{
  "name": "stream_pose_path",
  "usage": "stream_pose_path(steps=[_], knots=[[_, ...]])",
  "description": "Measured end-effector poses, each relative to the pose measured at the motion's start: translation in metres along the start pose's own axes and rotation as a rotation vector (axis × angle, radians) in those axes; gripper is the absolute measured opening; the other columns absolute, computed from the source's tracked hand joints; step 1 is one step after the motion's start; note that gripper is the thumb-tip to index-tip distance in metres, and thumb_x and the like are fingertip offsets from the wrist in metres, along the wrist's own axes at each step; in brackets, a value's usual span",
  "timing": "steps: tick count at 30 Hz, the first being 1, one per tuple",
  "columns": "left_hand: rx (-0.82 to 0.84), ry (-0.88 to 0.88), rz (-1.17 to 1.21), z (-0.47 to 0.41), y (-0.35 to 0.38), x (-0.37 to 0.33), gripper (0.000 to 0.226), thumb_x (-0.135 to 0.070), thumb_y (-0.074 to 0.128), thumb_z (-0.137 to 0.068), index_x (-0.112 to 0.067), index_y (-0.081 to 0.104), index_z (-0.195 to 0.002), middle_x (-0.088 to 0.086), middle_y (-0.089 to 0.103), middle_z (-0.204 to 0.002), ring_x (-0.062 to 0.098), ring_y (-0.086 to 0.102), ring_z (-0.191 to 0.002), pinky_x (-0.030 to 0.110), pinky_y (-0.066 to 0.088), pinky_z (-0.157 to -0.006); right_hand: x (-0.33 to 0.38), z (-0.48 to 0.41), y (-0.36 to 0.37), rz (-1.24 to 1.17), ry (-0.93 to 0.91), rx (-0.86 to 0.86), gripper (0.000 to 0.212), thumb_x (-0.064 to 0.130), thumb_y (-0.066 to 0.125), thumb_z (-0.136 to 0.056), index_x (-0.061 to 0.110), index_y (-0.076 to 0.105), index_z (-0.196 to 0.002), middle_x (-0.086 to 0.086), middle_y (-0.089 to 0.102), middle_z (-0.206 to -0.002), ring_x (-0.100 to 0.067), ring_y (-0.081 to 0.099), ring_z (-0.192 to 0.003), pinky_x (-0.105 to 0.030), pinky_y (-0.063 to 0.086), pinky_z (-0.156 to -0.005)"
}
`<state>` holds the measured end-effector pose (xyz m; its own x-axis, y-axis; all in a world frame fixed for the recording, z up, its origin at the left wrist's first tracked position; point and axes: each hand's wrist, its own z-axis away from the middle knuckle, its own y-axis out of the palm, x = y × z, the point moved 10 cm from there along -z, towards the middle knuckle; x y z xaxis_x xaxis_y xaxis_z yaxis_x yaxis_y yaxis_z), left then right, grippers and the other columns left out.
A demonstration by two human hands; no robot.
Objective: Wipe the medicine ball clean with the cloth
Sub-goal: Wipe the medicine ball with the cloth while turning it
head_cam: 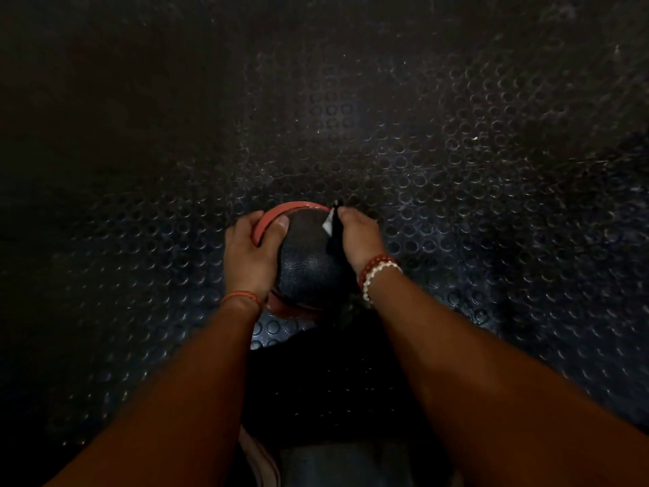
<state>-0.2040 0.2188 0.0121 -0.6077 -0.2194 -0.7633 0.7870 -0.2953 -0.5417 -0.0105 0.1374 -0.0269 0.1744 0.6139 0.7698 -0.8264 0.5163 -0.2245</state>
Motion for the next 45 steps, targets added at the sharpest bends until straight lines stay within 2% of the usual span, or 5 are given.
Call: stream_pose_path(steps=[6,17,31,38,45], knots=[[-0.003,-0.02,0.05,-0.005,-0.002,0.006,0.046,-0.048,0.062,-0.09,-0.027,0.057,-0.13,-0.002,0.047,-0.126,0.013,0.05,-0.112,0.026,0.036,-0.094,-0.097,0.035,0.019,-0.584,0.539,-0.123,0.029,0.038,0.057,-0.087,0.015,0.075,-0.082,-0.014,0.069,-0.101,-0.033,0.064,-0.102,-0.05,0.052,-0.094],[0.02,-0.063,0.084,-0.01,-0.005,0.012,0.063,-0.067,0.058,-0.073,-0.032,0.063,-0.124,0.0,0.056,-0.126,0.015,0.057,-0.113,0.041,0.044,-0.105,0.024,0.039,0.009,0.255,-0.199,-0.195,0.043,0.039,0.043,-0.097,0.023,0.052,-0.136,-0.001,0.042,-0.144,-0.026,0.042,-0.13,-0.04,0.033,-0.11],[-0.024,-0.103,0.177,-0.009,-0.009,0.016,0.067,-0.069,0.058,-0.065,-0.028,0.067,-0.118,-0.004,0.062,-0.124,0.013,0.06,-0.111,0.039,0.047,-0.103,-0.094,0.033,0.031,-0.771,0.537,-0.138,0.032,0.04,0.055,-0.09,0.013,0.071,-0.089,-0.013,0.071,-0.091,-0.029,0.067,-0.085,-0.04,0.058,-0.073],[-0.042,-0.126,0.257,-0.018,-0.011,0.023,0.034,-0.042,0.061,-0.091,-0.019,0.069,-0.115,-0.016,0.066,-0.095,-0.007,0.059,-0.084,0.009,0.047,-0.071,-0.036,0.073,0.014,-0.179,0.071,-0.423,0.061,0.044,0.041,-0.091,0.006,0.046,-0.139,-0.015,0.041,-0.145,-0.027,0.037,-0.134,-0.028,0.022,-0.112],[-0.08,-0.134,0.324,-0.018,-0.016,0.028,0.026,-0.033,0.059,-0.096,-0.016,0.067,-0.115,-0.012,0.065,-0.097,-0.003,0.059,-0.086,0.005,0.045,-0.07,0.005,0.009,0.013,-0.063,-0.07,-0.156,0.036,0.031,0.048,-0.097,0.01,0.064,-0.122,-0.009,0.057,-0.13,-0.025,0.053,-0.12,-0.035,0.038,-0.108]])
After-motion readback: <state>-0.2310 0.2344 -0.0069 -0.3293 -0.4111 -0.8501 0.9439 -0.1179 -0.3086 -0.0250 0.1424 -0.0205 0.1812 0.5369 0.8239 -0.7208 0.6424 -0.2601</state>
